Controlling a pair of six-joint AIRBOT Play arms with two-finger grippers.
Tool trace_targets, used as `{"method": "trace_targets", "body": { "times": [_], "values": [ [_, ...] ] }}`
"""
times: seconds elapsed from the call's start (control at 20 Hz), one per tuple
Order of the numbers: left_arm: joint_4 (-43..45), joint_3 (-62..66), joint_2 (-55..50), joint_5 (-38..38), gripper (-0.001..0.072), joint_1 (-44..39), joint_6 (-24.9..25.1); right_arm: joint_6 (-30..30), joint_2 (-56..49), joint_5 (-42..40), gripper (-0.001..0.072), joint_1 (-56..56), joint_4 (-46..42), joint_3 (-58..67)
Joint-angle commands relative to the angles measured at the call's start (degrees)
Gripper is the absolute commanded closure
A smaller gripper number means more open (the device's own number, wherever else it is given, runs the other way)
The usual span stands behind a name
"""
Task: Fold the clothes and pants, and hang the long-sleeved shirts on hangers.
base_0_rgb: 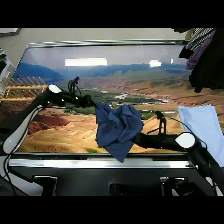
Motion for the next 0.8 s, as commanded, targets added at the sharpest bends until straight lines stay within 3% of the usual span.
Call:
{"method": "trace_targets", "body": {
  "times": [0.0,0.3,0.4,0.6,0.75],
  "values": [
    [4.5,4.9,7.5,-0.1,0.0698,1.8,-2.5,3.9,5.2,1.5,0.0684,0.0,-8.5,8.4],
    [24.2,16.9,29.0,-0.1,0.0698,5.9,-18.3,11.2,8.8,4.3,0.0683,0.0,-36.0,38.5],
    [30.2,19.8,36.4,-0.1,0.0698,7.5,-23.8,11.4,8.8,4.4,0.0683,0.0,-41.0,48.8],
    [42.3,21.7,52.3,-0.2,0.0697,11.0,-36.1,10.0,9.0,7.7,0.0682,0.0,-41.9,67.1],
    [48.6,21.7,61.0,-1.5,0.0696,12.7,-40.6,8.2,10.5,9.2,0.0681,0.0,-39.2,75.6]
  ]
}}
